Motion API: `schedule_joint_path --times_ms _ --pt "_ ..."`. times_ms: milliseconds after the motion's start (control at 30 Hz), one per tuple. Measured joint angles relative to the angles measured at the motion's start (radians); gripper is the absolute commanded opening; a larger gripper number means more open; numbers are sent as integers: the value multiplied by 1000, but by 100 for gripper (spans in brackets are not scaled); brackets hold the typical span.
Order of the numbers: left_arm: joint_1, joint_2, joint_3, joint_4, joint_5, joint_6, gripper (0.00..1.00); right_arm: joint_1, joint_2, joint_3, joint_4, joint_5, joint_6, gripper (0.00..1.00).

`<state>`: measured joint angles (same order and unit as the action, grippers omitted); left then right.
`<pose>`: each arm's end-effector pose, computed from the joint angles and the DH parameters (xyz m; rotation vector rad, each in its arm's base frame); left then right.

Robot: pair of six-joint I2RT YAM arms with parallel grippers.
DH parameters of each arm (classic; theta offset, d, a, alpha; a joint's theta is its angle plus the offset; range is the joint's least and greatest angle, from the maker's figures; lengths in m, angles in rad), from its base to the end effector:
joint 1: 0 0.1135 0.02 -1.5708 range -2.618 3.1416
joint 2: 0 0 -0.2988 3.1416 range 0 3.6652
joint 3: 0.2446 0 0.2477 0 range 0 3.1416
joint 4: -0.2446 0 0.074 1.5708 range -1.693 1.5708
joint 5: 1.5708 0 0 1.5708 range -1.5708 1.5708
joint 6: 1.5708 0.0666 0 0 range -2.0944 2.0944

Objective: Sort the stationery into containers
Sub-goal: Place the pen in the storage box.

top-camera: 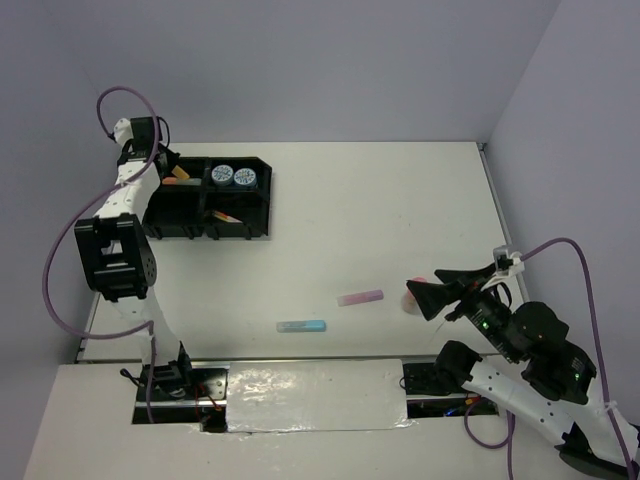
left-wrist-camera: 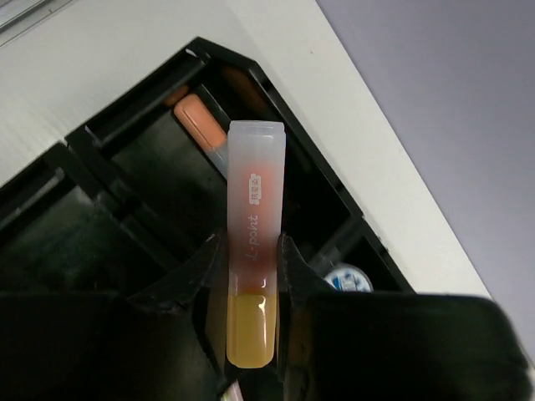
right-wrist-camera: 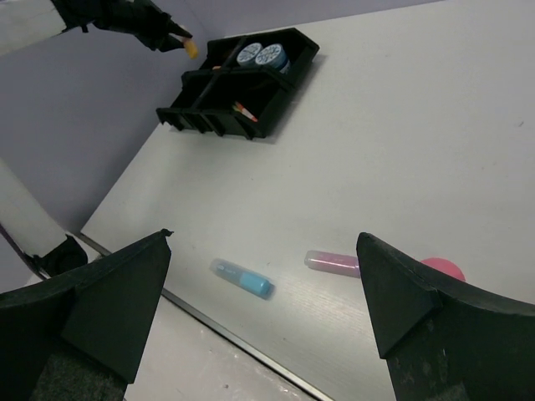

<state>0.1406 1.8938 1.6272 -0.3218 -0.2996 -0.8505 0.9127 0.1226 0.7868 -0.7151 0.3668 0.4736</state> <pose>0.4695 0.0863 0.3150 -1.1610 1.7872 -0.0943 0.0261 -0.0054 0.3385 -0.0754 1.6722 0.7658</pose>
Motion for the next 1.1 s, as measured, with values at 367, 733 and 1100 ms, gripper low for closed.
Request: schedule_joint_path --times_ms 367,733,1100 --pt "40 132 24 199 76 -92 24 0 171 -86 120 -47 -1 100" --pt "41 182 -25 211 70 -165 76 9 530 -78 129 42 88 100" --pt "53 173 -12 203 117 -180 99 108 801 63 95 213 255 100"
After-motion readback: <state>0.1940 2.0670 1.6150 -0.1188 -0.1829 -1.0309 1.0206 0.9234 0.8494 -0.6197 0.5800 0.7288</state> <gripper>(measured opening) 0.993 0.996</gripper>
